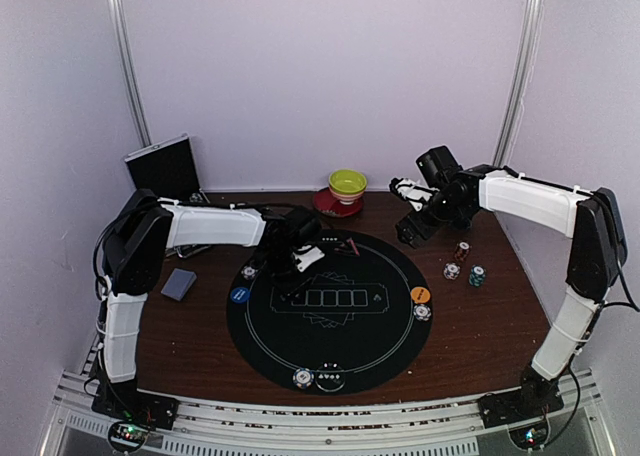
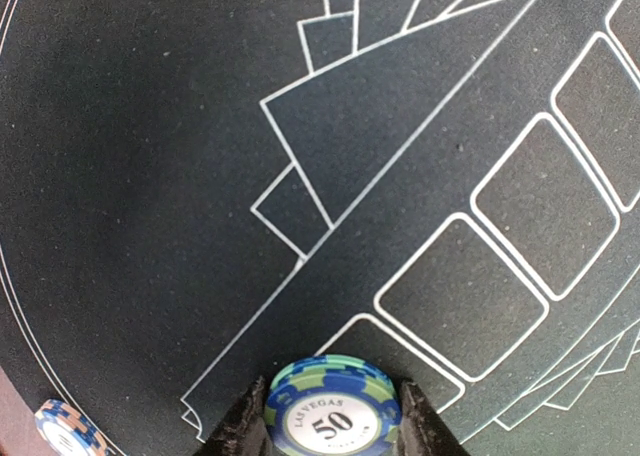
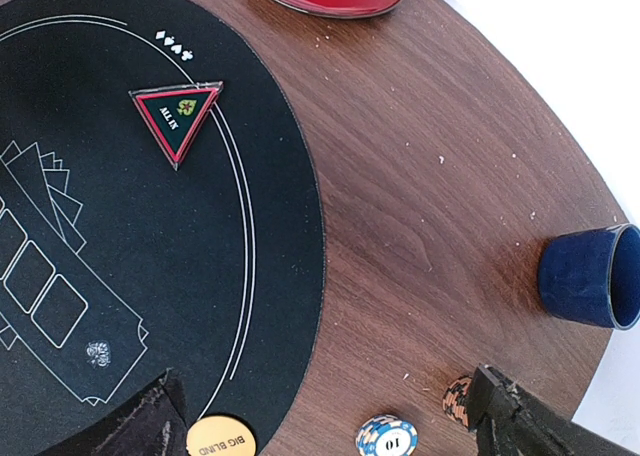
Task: Distribute texas hold em gaming equipment
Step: Pick up the pile of poker chips from the community card area.
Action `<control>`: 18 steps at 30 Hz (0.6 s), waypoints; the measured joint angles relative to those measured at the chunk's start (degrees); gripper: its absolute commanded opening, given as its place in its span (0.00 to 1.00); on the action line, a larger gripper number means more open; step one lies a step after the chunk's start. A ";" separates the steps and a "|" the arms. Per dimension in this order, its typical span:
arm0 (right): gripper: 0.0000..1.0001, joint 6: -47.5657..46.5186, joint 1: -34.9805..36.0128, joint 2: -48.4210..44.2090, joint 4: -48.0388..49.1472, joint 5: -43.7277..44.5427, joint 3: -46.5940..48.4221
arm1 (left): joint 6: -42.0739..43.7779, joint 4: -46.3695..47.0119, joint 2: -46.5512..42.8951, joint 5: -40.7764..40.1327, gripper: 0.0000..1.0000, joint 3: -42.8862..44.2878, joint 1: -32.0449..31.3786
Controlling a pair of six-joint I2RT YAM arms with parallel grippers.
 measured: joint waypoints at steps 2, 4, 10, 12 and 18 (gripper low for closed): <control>0.99 0.02 0.00 0.00 0.09 0.00 0.00 | 0.00 -0.26 0.02 0.00 0.16 0.26 0.17; 0.99 0.00 0.00 0.00 0.26 0.00 -0.02 | 0.02 -0.63 0.07 -0.17 0.16 0.57 0.57; 0.99 0.02 0.00 0.00 0.42 0.00 -0.02 | 0.26 -2.05 0.50 -1.25 0.16 2.67 2.86; 0.99 0.02 0.00 0.00 0.46 0.00 -0.02 | 0.42 -2.58 0.50 -1.38 0.16 3.58 3.52; 0.99 0.02 0.00 0.00 0.74 0.00 -0.02 | 1.11 -2.71 0.50 -1.49 0.16 6.73 5.20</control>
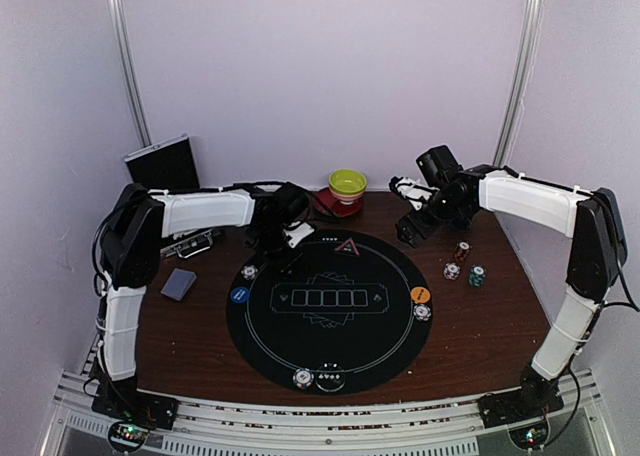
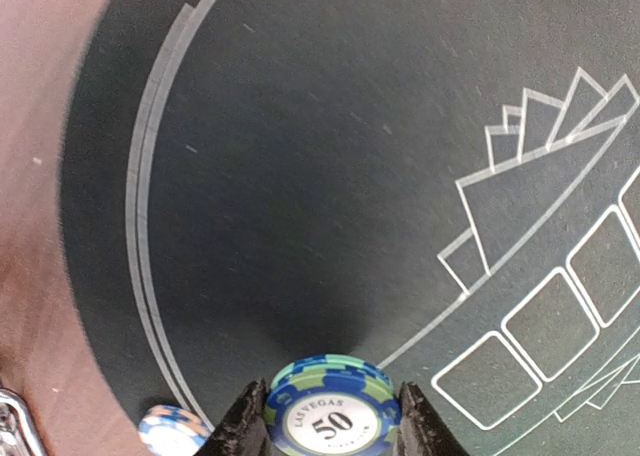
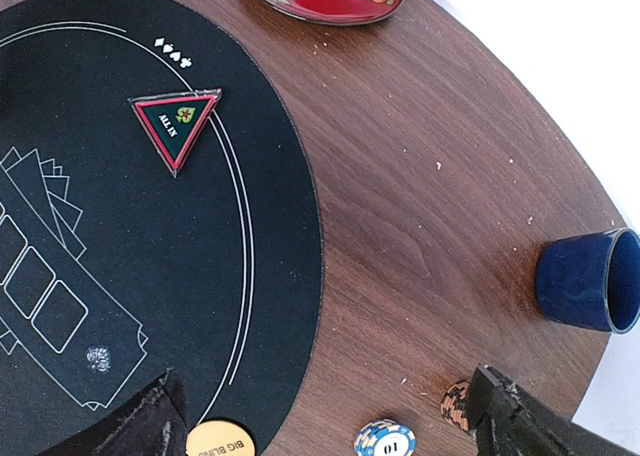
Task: Distribute texas hold em gaming equipment
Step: Pick up the pile of poker chips from the community card area, then place the poker chips pile at the small blind area.
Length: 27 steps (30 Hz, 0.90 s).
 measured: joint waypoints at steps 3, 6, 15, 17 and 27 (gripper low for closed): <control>0.99 0.00 0.00 -0.13 0.02 0.00 -0.02 | 0.42 0.02 0.00 0.04 0.16 1.31 1.18; 0.99 0.00 0.00 -0.74 0.04 0.00 -0.04 | 0.70 0.04 0.00 0.07 0.16 2.16 2.69; 0.99 0.00 0.00 -1.81 0.28 0.02 -0.33 | 1.33 -0.04 1.79 0.04 0.16 4.33 7.39; 0.99 0.00 0.00 -1.84 0.35 0.02 -0.50 | 1.42 -0.09 2.38 0.04 0.16 4.68 8.09; 0.99 0.02 0.00 -1.84 0.46 0.02 -0.83 | 1.49 -0.17 4.28 -0.81 0.15 4.92 9.25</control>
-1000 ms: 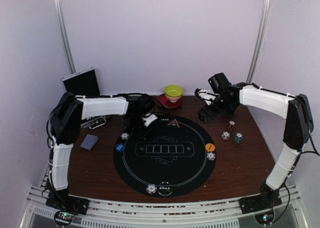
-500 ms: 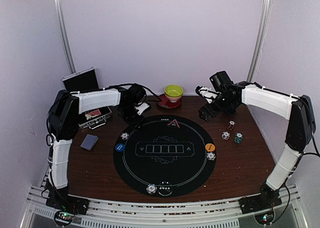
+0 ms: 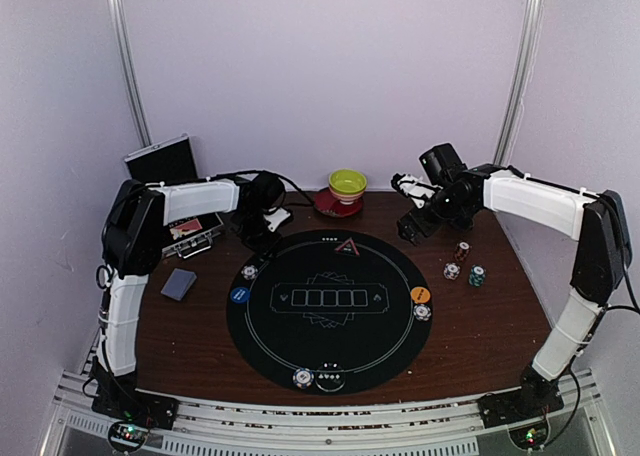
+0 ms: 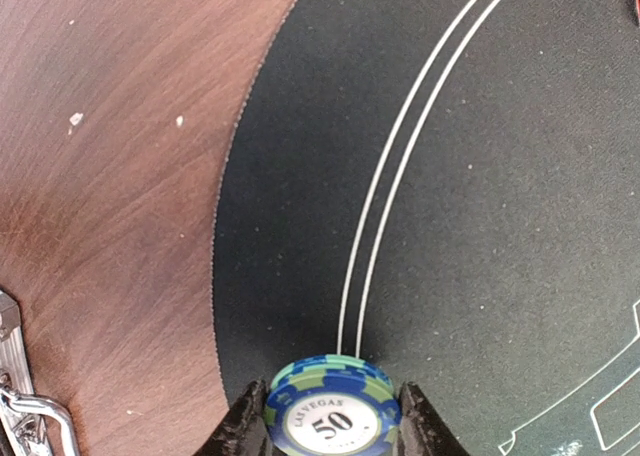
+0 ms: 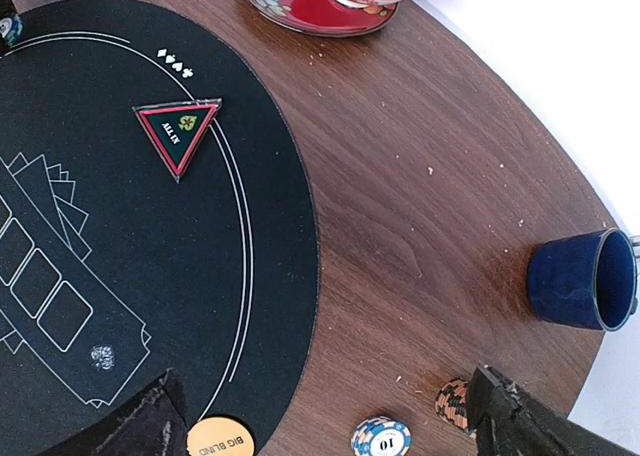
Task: Distribute texas hold em gaming equipment
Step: Place the poker chips pile at the small blind area.
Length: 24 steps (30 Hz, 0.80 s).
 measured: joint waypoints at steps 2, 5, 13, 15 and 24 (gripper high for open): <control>0.99 -0.02 0.00 0.00 0.00 0.00 0.00 | -0.02 -0.02 0.00 -0.26 0.15 0.00 0.00; 0.98 -0.02 0.00 0.00 0.00 0.00 0.00 | 0.00 -0.02 0.00 -0.39 0.15 0.00 0.17; 0.99 0.00 0.00 0.00 0.00 0.00 0.00 | -0.02 -0.13 0.02 -0.92 0.15 -0.02 0.87; 0.99 0.00 0.00 0.00 0.00 0.00 0.00 | -0.02 -0.20 0.02 -0.98 0.15 -0.04 0.92; 0.99 -0.02 0.00 0.00 0.00 0.04 -0.02 | -0.02 -0.26 0.44 -1.14 0.15 -0.76 0.92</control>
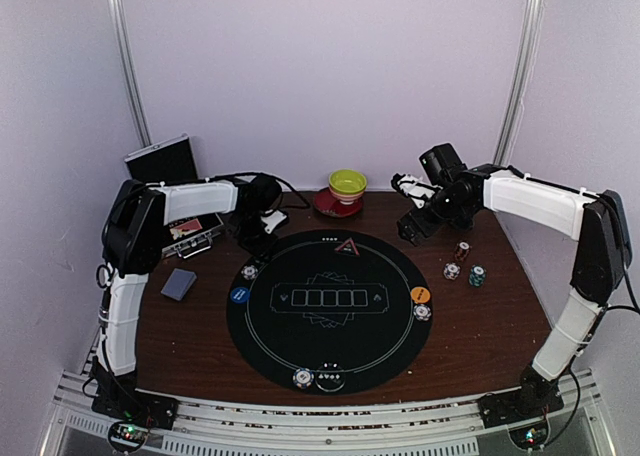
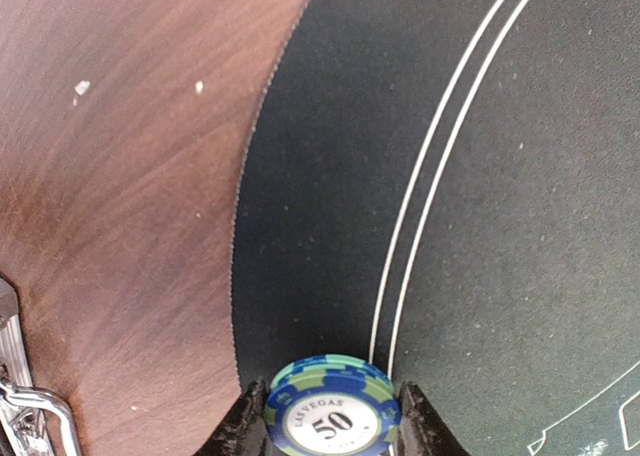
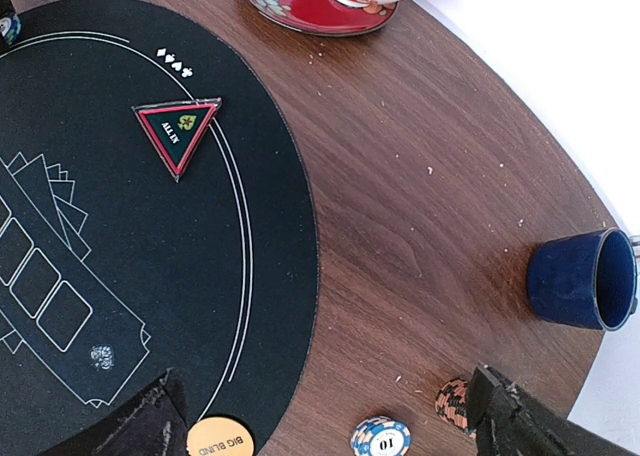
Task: Distribute texas hold em gaming equipment
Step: Place the poker chips pile at the small blind area.
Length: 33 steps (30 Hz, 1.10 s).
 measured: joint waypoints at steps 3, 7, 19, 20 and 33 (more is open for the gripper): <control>0.99 0.00 0.00 0.00 0.02 0.09 0.00 | 0.00 -0.20 0.07 -0.04 0.15 -0.24 0.00; 0.99 0.00 0.00 0.00 0.02 0.17 0.00 | 0.00 -0.44 0.11 -0.09 0.15 -0.39 0.00; 0.99 0.00 0.00 0.00 0.02 0.20 -0.02 | 0.00 -0.59 0.17 -0.52 0.35 -1.22 0.07; 0.99 0.00 0.00 0.00 0.02 0.20 -0.02 | 0.00 -0.57 0.20 -0.59 0.41 -1.22 0.07; 0.99 0.02 0.00 0.00 0.02 0.20 -0.02 | -0.22 -0.59 0.22 -1.90 0.78 -1.09 0.20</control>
